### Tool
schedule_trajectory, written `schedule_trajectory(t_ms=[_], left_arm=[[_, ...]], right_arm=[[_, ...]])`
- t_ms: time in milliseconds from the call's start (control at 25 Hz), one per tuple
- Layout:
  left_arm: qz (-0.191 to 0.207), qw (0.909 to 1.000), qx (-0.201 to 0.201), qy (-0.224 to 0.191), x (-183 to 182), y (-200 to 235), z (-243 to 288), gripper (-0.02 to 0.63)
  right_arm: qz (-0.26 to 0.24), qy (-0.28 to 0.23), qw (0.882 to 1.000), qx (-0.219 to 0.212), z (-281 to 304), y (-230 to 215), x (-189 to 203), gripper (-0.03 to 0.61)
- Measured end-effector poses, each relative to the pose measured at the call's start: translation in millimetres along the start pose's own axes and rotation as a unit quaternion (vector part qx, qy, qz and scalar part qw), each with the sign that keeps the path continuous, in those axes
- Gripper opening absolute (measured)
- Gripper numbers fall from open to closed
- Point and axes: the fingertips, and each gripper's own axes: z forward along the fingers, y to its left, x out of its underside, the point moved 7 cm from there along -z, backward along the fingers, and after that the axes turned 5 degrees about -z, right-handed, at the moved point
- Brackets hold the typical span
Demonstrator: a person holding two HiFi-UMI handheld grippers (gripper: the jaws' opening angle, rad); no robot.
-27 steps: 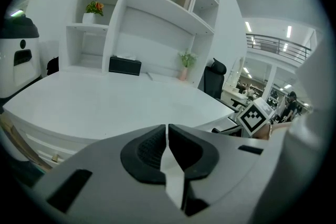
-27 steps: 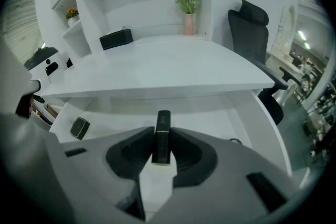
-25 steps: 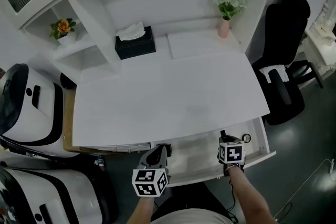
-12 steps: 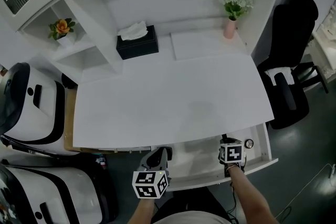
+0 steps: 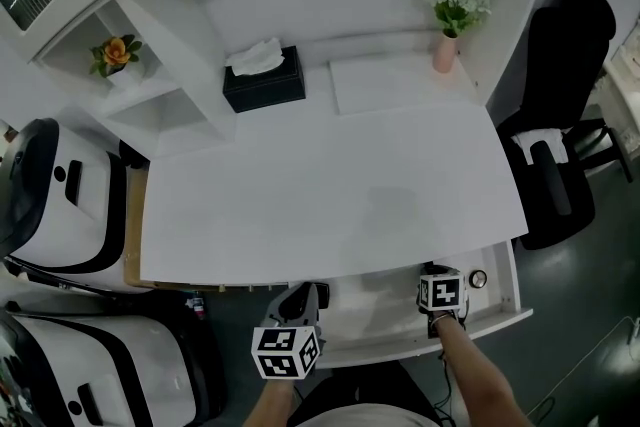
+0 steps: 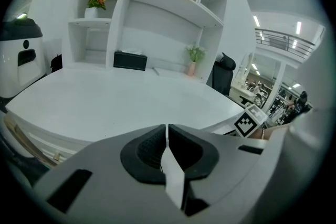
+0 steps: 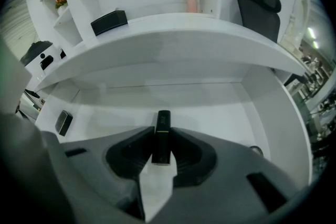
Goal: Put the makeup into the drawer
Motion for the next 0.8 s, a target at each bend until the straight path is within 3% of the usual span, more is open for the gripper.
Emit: schedule_trajectory(t_ms=[800], left_arm=[[-0.001, 1.0000, -0.005, 0.005, -5.5, -11.6, 11.4, 0.018]], right_arm=[[-0.001, -0.010, 1.000, -0.004, 9.7, -0.8, 7.2, 0.101]])
